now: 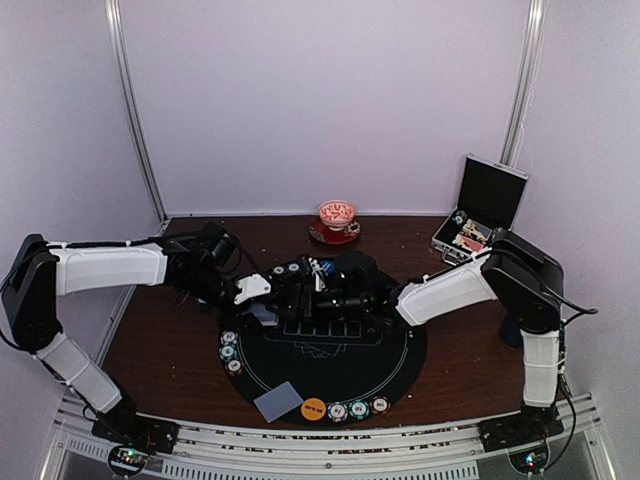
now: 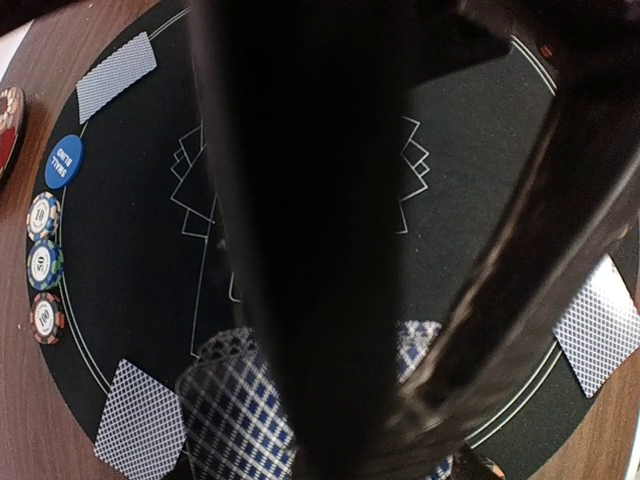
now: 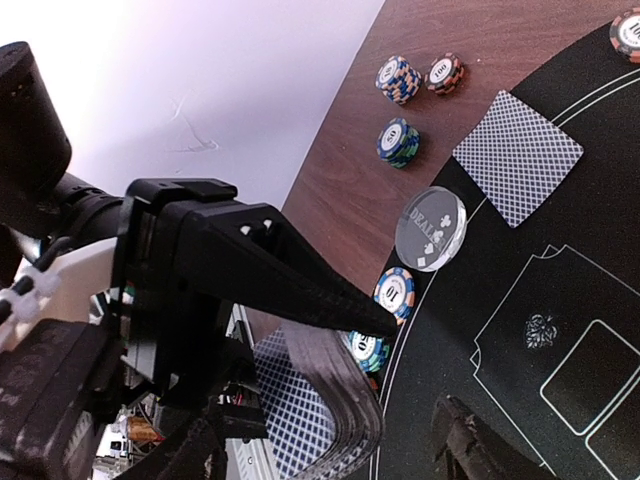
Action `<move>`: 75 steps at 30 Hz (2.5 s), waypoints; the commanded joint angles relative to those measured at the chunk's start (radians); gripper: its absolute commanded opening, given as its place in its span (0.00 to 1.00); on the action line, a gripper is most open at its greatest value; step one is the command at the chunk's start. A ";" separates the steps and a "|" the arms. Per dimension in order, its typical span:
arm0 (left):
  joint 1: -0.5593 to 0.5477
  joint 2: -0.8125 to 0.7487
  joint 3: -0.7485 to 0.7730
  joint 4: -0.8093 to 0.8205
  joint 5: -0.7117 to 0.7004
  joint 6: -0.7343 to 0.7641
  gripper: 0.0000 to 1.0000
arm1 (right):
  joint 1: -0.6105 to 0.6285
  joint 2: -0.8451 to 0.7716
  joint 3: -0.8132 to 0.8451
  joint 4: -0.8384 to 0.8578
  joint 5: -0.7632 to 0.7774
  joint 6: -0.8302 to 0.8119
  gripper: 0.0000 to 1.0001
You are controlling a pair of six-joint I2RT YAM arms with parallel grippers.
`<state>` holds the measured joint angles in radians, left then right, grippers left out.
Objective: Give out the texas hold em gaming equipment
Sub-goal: Pick up the poker card from the face-down deck piles.
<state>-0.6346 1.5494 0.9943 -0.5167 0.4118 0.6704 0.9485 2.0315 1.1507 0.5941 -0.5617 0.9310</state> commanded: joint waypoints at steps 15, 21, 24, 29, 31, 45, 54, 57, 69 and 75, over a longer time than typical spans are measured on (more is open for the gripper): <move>-0.016 -0.047 -0.021 0.038 0.035 0.002 0.53 | 0.014 0.113 0.141 -0.080 -0.004 -0.003 0.71; -0.017 -0.046 -0.022 0.037 0.033 0.002 0.53 | 0.011 0.121 0.143 -0.137 0.026 -0.022 0.68; -0.017 -0.047 -0.022 0.037 0.031 0.002 0.53 | -0.003 0.114 0.132 -0.167 0.048 -0.021 0.63; -0.017 -0.053 -0.024 0.038 0.030 0.003 0.53 | -0.038 0.080 0.081 -0.212 0.087 -0.029 0.53; -0.017 -0.051 -0.025 0.038 0.029 0.004 0.53 | -0.049 0.068 0.069 -0.234 0.098 -0.039 0.51; -0.017 -0.038 -0.036 0.055 0.011 0.001 0.54 | -0.063 -0.016 0.036 -0.249 0.034 -0.051 0.32; -0.016 -0.031 -0.041 0.062 0.005 0.001 0.54 | -0.061 -0.038 -0.019 -0.088 -0.079 0.036 0.06; -0.017 -0.031 -0.043 0.064 0.002 0.000 0.54 | -0.061 -0.057 -0.039 -0.054 -0.091 0.051 0.00; -0.017 -0.040 -0.053 0.082 -0.011 -0.006 0.54 | -0.131 -0.236 -0.204 -0.010 -0.033 0.051 0.00; -0.017 -0.035 -0.052 0.085 -0.016 -0.012 0.54 | -0.215 -0.325 -0.290 0.024 0.041 0.063 0.00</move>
<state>-0.6453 1.5280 0.9539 -0.4698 0.3847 0.6670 0.7818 1.7664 0.9031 0.5690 -0.5995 0.9813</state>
